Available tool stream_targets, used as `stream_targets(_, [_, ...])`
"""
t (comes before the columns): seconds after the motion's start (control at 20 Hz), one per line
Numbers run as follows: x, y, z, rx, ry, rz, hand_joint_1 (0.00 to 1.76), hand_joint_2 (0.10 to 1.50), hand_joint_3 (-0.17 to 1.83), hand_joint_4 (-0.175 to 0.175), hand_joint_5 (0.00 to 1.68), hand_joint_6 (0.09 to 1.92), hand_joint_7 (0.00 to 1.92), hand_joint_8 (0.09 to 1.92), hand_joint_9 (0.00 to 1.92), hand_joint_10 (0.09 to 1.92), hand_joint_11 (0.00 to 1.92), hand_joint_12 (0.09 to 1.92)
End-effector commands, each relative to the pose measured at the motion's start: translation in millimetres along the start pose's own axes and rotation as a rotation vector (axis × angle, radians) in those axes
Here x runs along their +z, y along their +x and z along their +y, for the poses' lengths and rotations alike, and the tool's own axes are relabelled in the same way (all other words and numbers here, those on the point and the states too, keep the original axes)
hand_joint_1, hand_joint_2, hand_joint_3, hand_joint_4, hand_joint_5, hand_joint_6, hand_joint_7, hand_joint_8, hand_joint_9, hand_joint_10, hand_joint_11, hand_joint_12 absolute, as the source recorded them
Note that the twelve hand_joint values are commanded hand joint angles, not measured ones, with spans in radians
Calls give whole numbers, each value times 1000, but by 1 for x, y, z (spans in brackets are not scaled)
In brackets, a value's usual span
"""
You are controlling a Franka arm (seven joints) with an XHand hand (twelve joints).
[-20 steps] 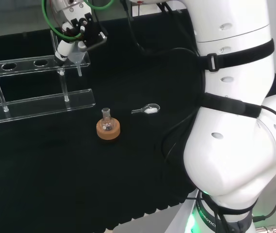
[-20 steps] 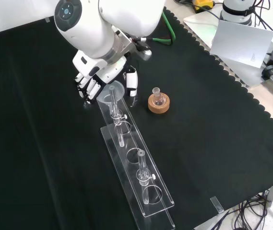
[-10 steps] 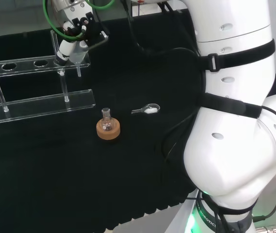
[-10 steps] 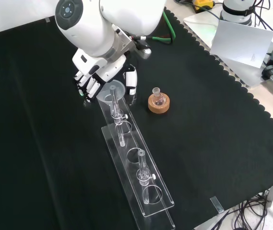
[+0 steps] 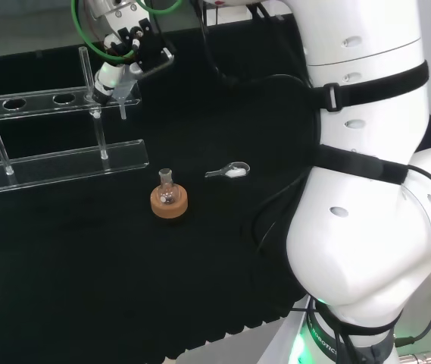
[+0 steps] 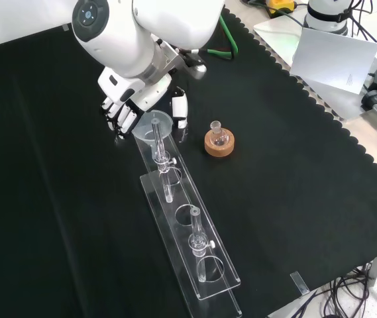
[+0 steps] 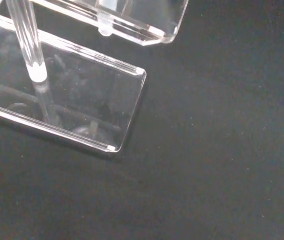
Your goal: Pick up the funnel from the transparent funnel stand.
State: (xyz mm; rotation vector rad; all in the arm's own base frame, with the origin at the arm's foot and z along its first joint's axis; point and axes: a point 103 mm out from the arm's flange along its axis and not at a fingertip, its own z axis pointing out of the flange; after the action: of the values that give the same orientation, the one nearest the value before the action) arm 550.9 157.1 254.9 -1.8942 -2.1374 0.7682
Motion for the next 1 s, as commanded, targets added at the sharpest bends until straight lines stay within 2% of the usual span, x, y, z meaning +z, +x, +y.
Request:
stream_targets(0.05, [-4, 7, 0, 18, -5, -11, 499, 778, 16, -23, 362, 87, 448, 489, 176, 782, 0, 1236])
stream_targets(0.35, [0, 1, -1, 15, -39, -4, 519, 780, 16, -20, 400, 87, 549, 506, 224, 774, 0, 1274])
stream_targets(0.75, [0, -3, -2, 13, -34, -6, 568, 796, 22, -14, 435, 87, 622, 491, 275, 752, 0, 1327])
stream_targets(1.0, [1, -3, -4, 24, -77, 6, 567, 808, 28, -11, 485, 87, 725, 494, 348, 721, 0, 1361])
